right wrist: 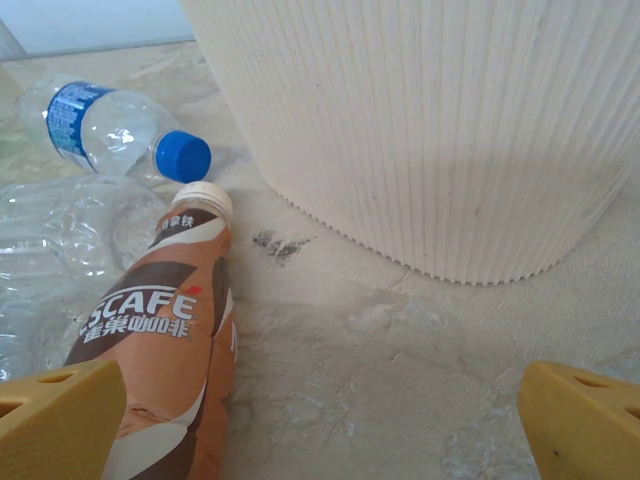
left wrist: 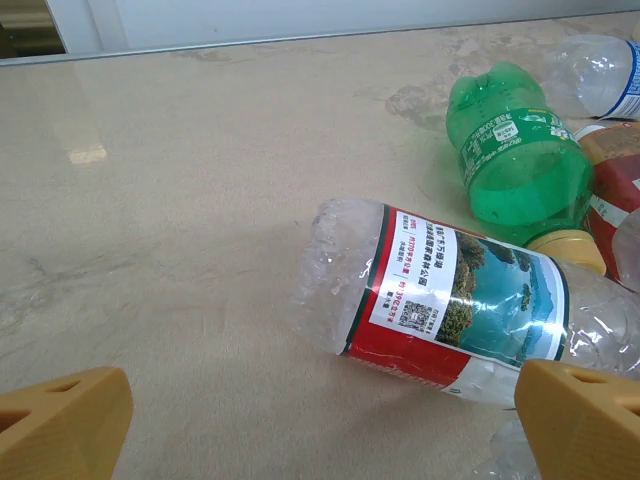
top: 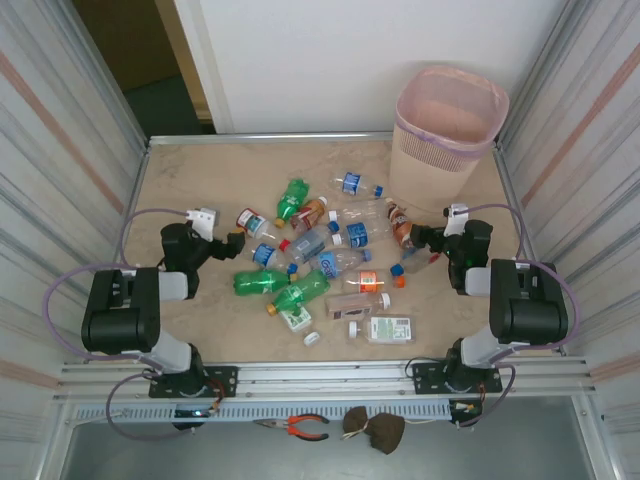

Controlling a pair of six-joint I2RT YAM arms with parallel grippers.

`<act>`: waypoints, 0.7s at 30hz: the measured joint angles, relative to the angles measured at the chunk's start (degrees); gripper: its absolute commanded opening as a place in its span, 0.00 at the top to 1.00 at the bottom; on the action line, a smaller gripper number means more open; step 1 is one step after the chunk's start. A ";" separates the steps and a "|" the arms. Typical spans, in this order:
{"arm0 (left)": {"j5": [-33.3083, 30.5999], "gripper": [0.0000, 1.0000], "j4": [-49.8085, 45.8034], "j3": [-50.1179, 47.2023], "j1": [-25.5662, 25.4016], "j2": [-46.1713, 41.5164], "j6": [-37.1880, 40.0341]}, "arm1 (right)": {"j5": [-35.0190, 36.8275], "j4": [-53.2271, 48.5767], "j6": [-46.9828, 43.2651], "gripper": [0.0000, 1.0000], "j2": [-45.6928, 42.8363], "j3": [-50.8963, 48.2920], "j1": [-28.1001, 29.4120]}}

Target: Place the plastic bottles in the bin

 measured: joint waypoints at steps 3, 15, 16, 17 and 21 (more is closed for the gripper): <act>0.24 0.01 0.09 0.00 0.00 0.00 0.02 | -0.02 0.00 0.00 0.01 0.00 0.00 -0.02; 0.42 0.01 0.15 0.00 0.00 0.00 0.02 | -0.02 0.02 0.00 0.01 0.00 0.00 -0.02; 0.42 0.01 0.15 0.00 0.00 0.00 0.02 | -0.02 0.02 0.00 0.01 0.00 0.00 -0.02; 0.42 0.01 0.15 0.00 0.00 0.00 0.02 | -0.02 0.00 0.00 0.01 0.00 0.00 -0.02; 0.42 0.01 0.15 0.00 0.00 0.00 0.02 | -0.02 0.00 0.00 0.01 0.00 0.00 -0.02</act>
